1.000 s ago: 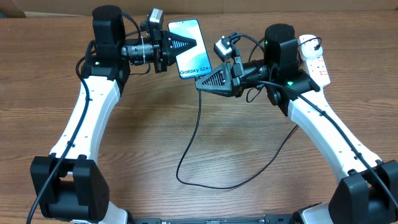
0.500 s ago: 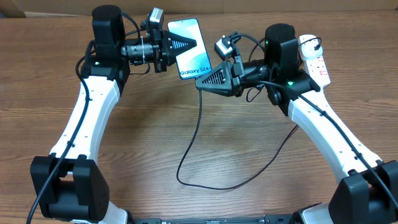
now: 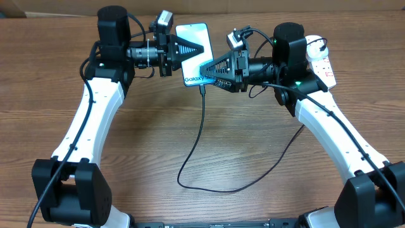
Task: Plug charger to phone and switch on socket
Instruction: 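Open the right gripper and withdraw it from the plugged-in cable, then lower the smartphone onto the table with the left gripper and release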
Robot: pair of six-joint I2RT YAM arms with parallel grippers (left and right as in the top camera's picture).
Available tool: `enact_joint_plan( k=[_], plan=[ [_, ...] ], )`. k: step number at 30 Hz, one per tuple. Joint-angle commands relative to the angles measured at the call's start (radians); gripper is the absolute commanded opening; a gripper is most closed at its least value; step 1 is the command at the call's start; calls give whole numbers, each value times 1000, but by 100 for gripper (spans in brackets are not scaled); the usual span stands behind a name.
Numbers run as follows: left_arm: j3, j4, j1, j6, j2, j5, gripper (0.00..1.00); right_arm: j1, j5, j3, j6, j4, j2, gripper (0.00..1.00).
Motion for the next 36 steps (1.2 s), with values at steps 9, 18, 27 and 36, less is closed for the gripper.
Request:
enact_joint_plan(
  k=[9, 18, 27, 36],
  plan=[
    [15, -182, 70, 290, -19, -214, 4, -5, 6, 8, -29, -2, 4, 73],
    [15, -491, 71, 603, -19, -491, 4, -5, 468, 8, -257, -411, 4, 79],
    [15, -496, 32, 636, 38, -642, 4, -5, 842, 8, -306, -651, 4, 82],
    [15, -424, -53, 711, 225, -637, 4, -5, 911, 8, -306, -677, 4, 83]
  ],
)
